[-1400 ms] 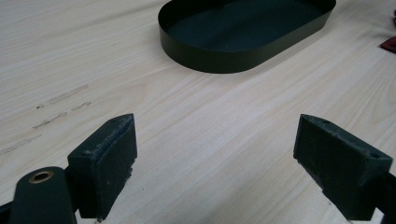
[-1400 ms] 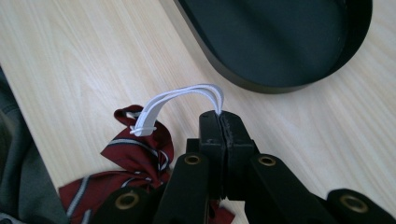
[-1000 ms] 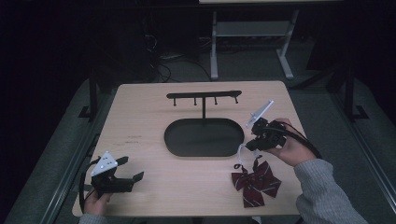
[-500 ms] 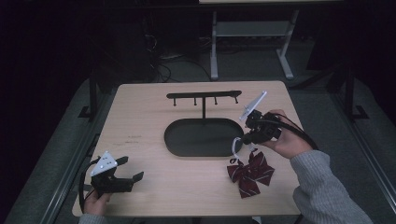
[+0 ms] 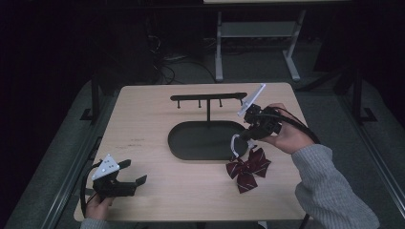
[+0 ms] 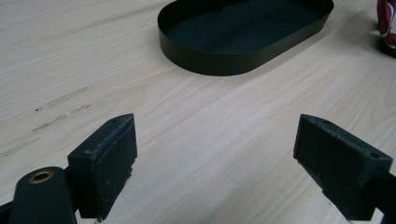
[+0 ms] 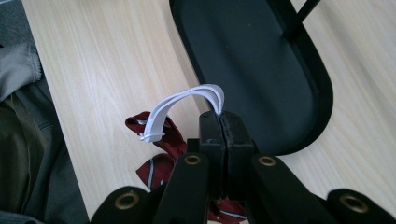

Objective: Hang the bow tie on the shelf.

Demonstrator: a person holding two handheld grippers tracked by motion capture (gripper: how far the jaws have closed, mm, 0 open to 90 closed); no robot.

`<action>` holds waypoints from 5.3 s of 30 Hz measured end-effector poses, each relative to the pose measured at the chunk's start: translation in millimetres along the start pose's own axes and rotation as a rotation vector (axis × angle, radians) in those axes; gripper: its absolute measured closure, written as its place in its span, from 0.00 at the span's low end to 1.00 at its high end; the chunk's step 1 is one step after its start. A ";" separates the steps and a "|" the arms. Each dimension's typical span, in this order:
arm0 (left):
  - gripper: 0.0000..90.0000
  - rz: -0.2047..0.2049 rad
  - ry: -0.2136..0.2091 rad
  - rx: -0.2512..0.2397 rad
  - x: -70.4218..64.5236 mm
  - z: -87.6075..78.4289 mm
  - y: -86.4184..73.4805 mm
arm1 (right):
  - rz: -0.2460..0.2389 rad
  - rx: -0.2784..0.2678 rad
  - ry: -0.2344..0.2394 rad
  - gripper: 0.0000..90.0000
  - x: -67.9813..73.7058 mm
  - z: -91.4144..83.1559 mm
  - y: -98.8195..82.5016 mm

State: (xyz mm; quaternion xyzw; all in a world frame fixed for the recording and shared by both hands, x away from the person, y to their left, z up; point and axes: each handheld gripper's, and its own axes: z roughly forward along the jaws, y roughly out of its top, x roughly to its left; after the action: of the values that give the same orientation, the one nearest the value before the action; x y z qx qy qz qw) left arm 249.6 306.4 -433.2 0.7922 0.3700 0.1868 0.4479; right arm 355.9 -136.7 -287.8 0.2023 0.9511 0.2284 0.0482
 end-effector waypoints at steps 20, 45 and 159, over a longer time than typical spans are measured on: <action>0.15 0.003 0.001 0.001 0.3 -0.4 0.3 | -0.027 0.003 0.000 0.98 -8.9 -8.9 35.0; 0.15 -0.004 0.001 -0.004 1.5 -1.5 -0.1 | -0.026 0.017 0.007 0.98 -28.5 -13.0 68.7; 0.15 -0.001 -0.004 -0.014 3.1 -3.4 0.4 | 0.122 0.104 -0.016 0.93 -101.2 23.3 96.3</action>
State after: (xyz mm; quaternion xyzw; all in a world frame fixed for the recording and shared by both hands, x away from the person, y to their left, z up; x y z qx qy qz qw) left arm 249.6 310.4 -431.2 0.7893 0.3682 0.1874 0.4542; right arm 487.6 -89.8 -264.9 0.2638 0.9472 0.1795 0.0312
